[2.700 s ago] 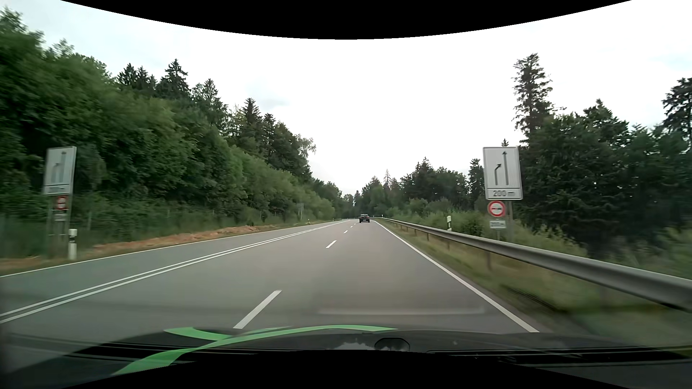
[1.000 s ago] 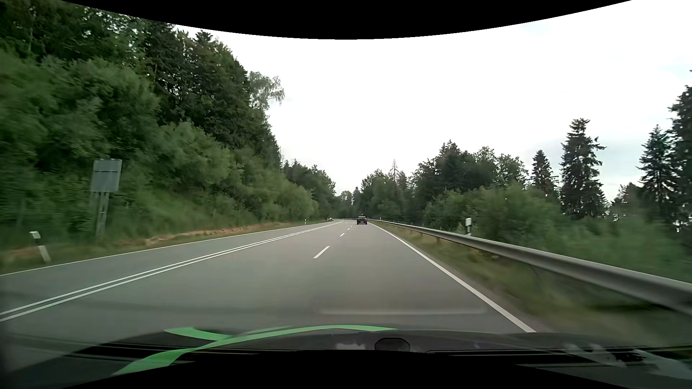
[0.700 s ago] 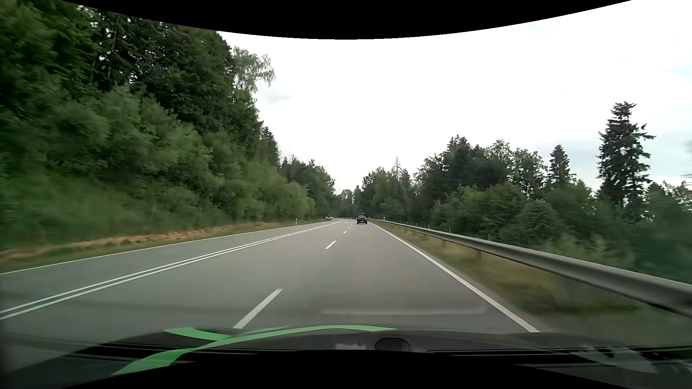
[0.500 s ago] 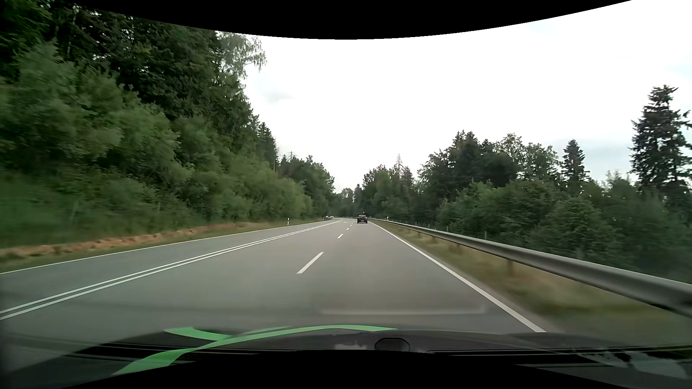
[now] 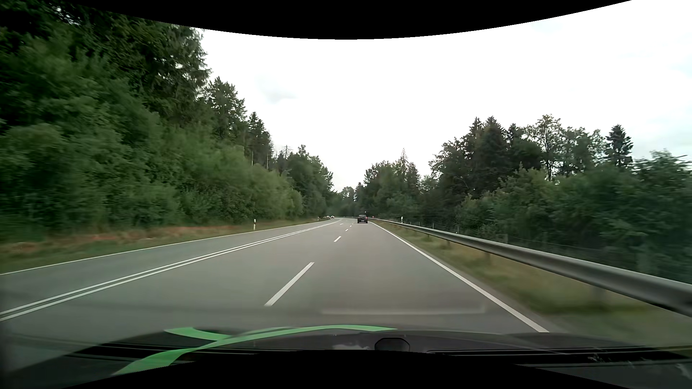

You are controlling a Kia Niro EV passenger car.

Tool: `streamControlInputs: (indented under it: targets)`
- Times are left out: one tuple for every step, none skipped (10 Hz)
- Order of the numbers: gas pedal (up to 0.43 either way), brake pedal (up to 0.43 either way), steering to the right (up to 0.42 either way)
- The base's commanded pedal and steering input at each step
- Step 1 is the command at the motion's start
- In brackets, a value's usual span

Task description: Follow the waypoints while adhering to traffic rules and regulations

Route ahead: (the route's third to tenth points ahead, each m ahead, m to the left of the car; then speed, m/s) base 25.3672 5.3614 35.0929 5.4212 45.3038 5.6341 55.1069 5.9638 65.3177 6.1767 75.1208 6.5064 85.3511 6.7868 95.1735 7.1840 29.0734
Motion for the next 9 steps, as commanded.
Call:
streamControlInputs:
  targets:
    - [0.228, 0.0, -0.002]
    - [0.228, 0.0, -0.002]
    - [0.24, 0.0, -0.002]
    - [0.24, 0.0, -0.002]
    - [0.228, 0.0, -0.002]
    - [0.228, 0.0, -0.002]
    - [0.228, 0.0, -0.003]
    - [0.26, 0.0, -0.003]
    - [0.287, 0.0, -0.003]
